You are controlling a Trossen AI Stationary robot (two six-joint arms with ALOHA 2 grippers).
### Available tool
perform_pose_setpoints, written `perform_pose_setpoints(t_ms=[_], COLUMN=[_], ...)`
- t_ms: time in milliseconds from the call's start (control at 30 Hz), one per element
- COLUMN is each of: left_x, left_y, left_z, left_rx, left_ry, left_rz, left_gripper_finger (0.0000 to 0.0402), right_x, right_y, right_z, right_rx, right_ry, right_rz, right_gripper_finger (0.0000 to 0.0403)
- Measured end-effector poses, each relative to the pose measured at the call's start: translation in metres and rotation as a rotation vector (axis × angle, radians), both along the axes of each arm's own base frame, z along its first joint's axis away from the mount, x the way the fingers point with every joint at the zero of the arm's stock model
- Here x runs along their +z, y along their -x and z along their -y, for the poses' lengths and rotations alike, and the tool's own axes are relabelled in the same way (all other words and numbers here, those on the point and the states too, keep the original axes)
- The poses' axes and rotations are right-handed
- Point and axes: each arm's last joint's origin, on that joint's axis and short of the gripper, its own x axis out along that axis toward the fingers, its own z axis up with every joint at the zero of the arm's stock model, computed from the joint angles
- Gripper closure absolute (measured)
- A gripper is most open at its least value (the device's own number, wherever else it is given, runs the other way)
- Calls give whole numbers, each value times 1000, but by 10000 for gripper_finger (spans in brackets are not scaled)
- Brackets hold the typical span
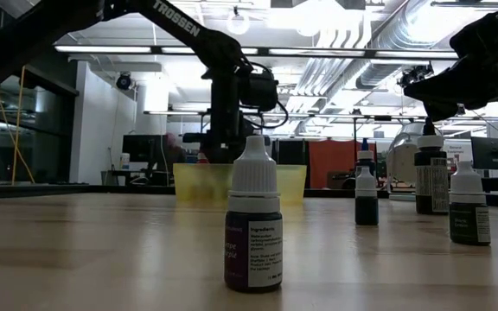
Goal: Pick & Place food coloring
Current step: Put the top small green food coloring into the yellow container, then put the small blue food coloring into the yellow container
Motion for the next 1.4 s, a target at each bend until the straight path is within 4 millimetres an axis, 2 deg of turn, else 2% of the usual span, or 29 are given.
perform_pose_setpoints(t_ms=[333, 600, 767, 967, 1100, 1400], left_x=[0, 0, 9, 8, 8, 31], left_y=[0, -3, -4, -5, -8, -5], left_z=[0, 2, 2, 2, 4, 3], left_rx=[-42, -140, -189, -217, -257, -274], left_ry=[-2, -16, -43, -48, -56, -148], left_rz=[-10, -10, 14, 15, 24, 63], left_gripper_finger=[321, 320, 320, 319, 291, 178], right_x=[0, 0, 0, 0, 0, 0], right_y=[0, 0, 0, 0, 0, 0], right_z=[0, 0, 0, 0, 0, 0], right_rx=[0, 0, 0, 0, 0, 0], right_ry=[0, 0, 0, 0, 0, 0], right_rz=[0, 0, 0, 0, 0, 0], right_gripper_finger=[402, 402, 402, 402, 402, 402])
